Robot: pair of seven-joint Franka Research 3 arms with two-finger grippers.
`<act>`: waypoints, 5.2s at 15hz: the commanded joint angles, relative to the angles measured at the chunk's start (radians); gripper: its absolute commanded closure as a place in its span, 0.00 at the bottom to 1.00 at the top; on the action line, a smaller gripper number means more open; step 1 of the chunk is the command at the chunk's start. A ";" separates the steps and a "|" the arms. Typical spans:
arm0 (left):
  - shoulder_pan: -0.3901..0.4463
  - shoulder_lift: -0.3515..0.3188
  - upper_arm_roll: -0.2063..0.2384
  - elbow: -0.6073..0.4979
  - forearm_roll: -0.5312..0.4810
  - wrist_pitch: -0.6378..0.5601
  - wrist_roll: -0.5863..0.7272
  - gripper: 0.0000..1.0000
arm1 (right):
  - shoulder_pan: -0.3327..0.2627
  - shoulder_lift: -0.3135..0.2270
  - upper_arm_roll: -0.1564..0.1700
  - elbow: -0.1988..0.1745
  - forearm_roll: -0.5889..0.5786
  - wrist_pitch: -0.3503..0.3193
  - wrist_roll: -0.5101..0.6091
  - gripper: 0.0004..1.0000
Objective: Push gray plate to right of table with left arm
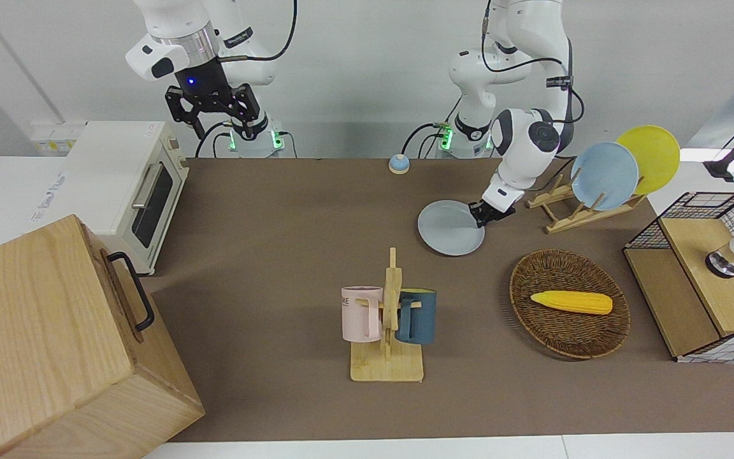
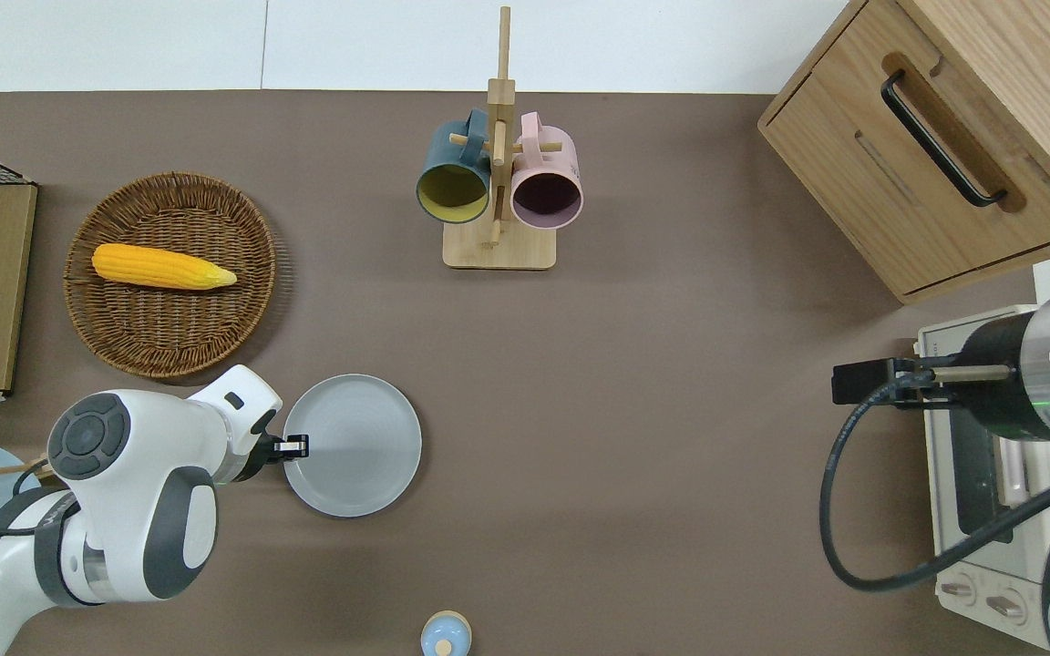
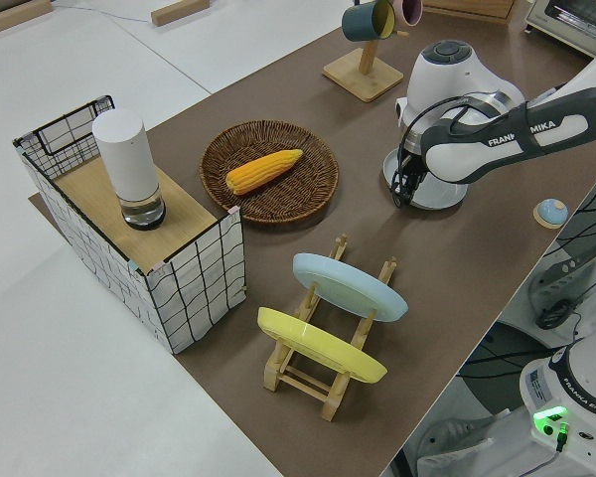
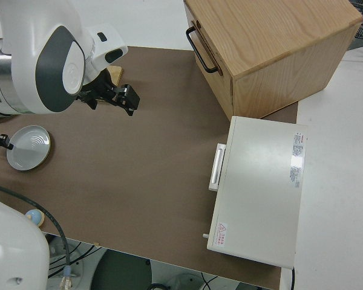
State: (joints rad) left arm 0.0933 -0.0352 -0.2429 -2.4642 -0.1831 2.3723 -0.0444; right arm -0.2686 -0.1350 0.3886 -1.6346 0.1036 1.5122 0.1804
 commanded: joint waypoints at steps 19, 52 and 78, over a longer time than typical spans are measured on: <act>-0.234 0.064 0.010 0.043 -0.041 0.068 -0.207 1.00 | -0.015 -0.017 0.007 -0.017 0.018 0.002 0.002 0.00; -0.624 0.345 -0.013 0.332 -0.050 0.239 -0.632 1.00 | -0.015 -0.015 0.007 -0.017 0.018 0.002 0.002 0.00; -0.587 0.246 0.025 0.401 -0.009 -0.002 -0.616 0.01 | -0.015 -0.015 0.007 -0.017 0.018 0.002 0.002 0.00</act>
State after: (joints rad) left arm -0.5259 0.2688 -0.2318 -2.0577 -0.2146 2.4745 -0.7146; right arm -0.2686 -0.1350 0.3885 -1.6346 0.1036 1.5122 0.1804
